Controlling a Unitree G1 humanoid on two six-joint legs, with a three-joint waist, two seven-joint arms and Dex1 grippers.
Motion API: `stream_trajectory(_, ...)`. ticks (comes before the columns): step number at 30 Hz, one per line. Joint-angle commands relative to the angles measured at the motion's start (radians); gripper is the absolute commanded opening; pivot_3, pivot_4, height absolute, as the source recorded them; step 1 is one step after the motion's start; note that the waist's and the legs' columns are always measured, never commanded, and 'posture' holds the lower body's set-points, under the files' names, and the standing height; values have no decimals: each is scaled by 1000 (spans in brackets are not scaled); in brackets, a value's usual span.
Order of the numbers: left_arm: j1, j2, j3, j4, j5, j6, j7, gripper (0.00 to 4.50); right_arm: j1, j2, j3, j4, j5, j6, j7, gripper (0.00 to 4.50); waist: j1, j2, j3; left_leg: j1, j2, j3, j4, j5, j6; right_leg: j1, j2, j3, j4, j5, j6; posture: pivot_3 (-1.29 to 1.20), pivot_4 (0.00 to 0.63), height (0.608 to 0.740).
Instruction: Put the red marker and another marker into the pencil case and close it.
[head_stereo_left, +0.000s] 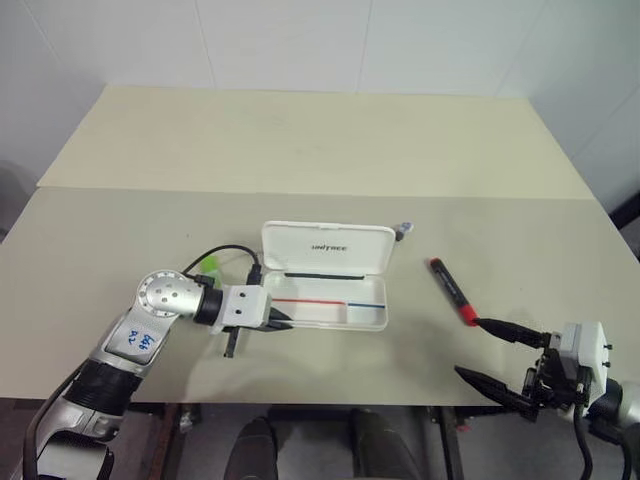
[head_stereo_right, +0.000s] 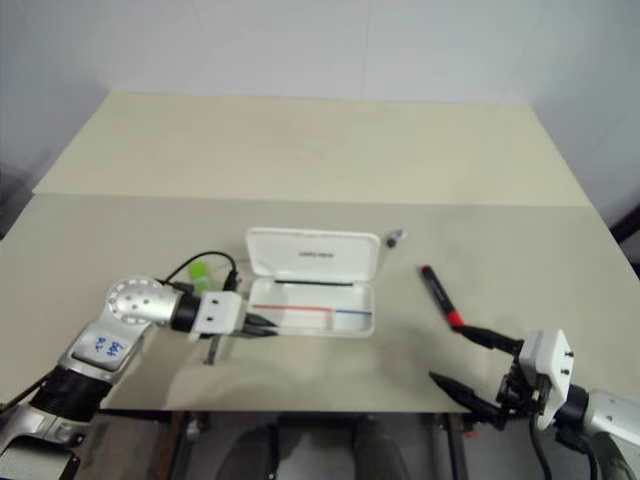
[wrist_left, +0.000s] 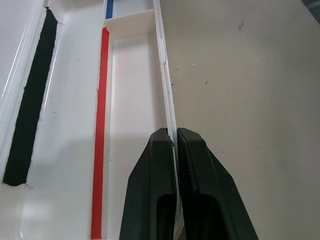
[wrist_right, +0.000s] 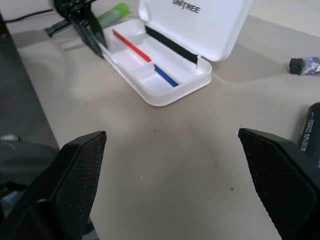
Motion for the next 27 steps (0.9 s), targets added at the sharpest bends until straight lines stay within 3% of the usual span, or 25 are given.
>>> stream_trajectory(1, -20, -14, -6, 16, 35, -15, 34, 16, -5, -15, -23, 21, 4, -35, 22, 4500, 0, 0, 0, 1, 0, 0, 0, 0, 0, 1, 0, 0, 0, 0, -1, 0, 150, 740)
stream_trajectory(12, -24, -44, -6, 32, 51, 26, 52, 16, 5, -48, -69, 152, -4, -85, 86, 4500, -1, 1, -1, 7, -1, 3, 0, -1, 0, 17, -4, 0, -22, 7, -12, 0, 150, 740)
stream_trajectory(20, -33, -43, -13, 20, 64, 39, 63, 2366, -71, -30, -14, 135, -28, -84, 41, 4500, -7, 1, -1, 7, -1, 4, -3, -1, 1, 15, -4, 0, -23, 7, -12, 0, 150, 740)
stream_trajectory(24, -19, -49, -9, -46, 15, 65, 45, 3317, -108, -37, 5, 140, -28, -86, 35, 4500, -5, 1, -1, 7, -1, 4, -3, -2, 2, 15, -4, 0, -22, 6, -10, 0, 150, 740)
stream_trajectory(27, -9, -50, -5, -90, -5, 91, 41, 3317, -124, -39, 10, 145, -29, -85, 37, 4500, -3, 1, -1, 7, -1, 4, -3, -4, 3, 15, -3, 0, -20, 3, -6, 0, 150, 740)
